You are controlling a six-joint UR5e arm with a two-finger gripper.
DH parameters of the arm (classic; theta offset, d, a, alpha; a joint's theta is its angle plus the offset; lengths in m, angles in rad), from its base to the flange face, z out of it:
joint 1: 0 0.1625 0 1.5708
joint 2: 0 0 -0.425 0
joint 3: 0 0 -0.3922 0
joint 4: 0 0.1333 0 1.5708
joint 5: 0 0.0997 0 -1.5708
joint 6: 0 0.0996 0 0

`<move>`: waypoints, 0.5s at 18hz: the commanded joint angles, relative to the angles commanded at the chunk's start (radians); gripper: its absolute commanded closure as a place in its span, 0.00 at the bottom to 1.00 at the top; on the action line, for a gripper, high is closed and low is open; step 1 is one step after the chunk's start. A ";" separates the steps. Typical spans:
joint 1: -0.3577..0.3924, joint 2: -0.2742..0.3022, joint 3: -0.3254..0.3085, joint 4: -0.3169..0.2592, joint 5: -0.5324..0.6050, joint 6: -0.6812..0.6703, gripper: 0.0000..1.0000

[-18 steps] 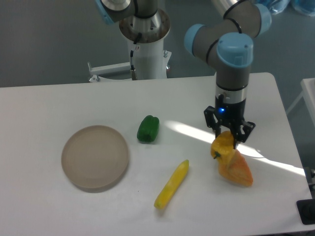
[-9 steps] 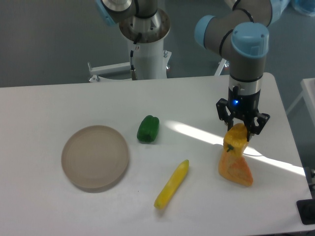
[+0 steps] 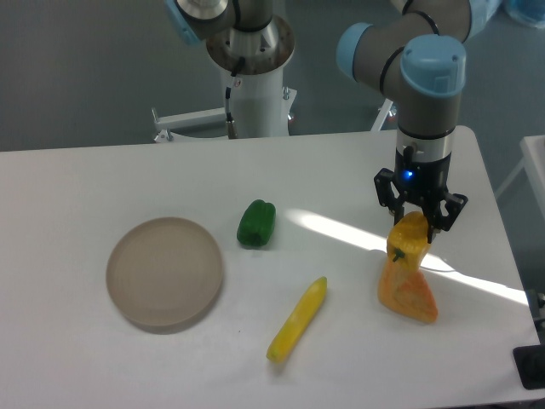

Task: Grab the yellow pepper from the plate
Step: 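Lower the held yellow pepper onto the orange pepper and hold it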

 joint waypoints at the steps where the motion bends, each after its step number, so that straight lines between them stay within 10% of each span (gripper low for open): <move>1: 0.000 0.000 -0.002 0.000 0.000 0.000 0.59; 9: -0.006 -0.005 -0.012 0.003 -0.002 -0.003 0.59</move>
